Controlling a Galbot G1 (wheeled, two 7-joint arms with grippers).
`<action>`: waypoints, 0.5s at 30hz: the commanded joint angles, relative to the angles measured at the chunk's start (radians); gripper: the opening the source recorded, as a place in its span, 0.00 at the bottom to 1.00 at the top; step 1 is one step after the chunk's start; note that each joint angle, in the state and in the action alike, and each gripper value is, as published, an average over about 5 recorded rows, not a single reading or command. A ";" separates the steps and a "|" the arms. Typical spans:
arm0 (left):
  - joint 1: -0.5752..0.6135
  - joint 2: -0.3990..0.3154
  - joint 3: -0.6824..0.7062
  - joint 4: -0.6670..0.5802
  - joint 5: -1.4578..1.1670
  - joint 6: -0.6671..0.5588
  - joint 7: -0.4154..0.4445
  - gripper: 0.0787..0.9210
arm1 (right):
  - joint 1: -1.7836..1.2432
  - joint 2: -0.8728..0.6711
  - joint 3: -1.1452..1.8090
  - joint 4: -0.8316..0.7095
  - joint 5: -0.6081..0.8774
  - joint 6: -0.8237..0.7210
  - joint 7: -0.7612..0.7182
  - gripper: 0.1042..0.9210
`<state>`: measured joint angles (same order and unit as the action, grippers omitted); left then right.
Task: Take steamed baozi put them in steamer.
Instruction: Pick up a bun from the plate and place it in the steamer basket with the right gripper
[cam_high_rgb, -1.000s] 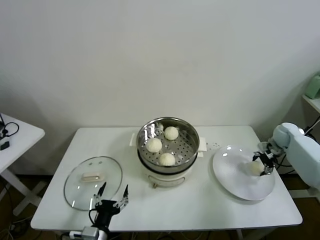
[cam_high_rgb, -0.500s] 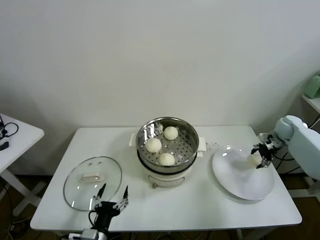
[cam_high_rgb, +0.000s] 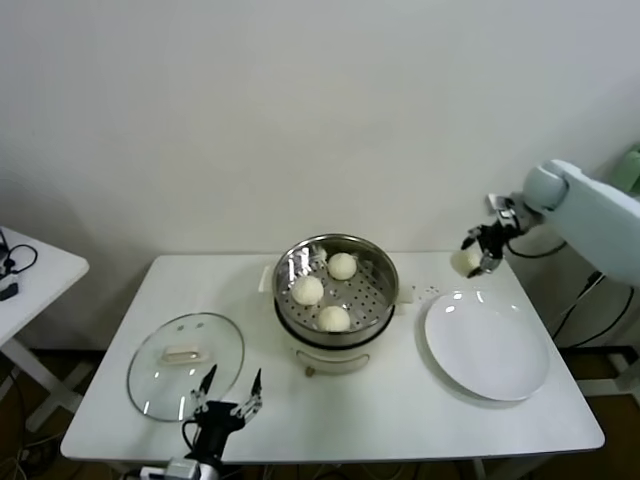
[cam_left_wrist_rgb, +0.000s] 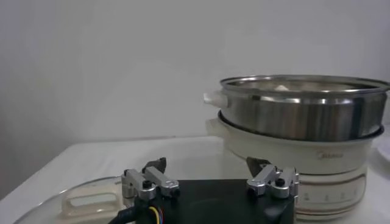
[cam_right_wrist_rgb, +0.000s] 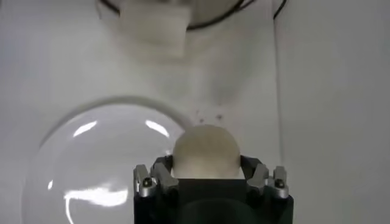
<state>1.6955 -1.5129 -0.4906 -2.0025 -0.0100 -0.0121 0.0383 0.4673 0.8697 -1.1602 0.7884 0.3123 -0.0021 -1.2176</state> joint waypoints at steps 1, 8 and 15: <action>-0.001 0.002 0.019 -0.005 -0.006 0.009 0.000 0.88 | 0.358 0.199 -0.452 0.064 0.421 -0.097 0.011 0.76; -0.012 0.007 0.046 -0.017 0.009 0.015 -0.002 0.88 | 0.341 0.363 -0.487 0.080 0.537 -0.135 0.047 0.76; -0.031 -0.004 0.085 -0.018 0.038 0.018 -0.014 0.88 | 0.269 0.435 -0.477 0.094 0.587 -0.175 0.094 0.76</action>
<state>1.6736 -1.5123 -0.4385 -2.0176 0.0062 0.0005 0.0287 0.7103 1.1453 -1.5266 0.8554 0.7266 -0.1213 -1.1673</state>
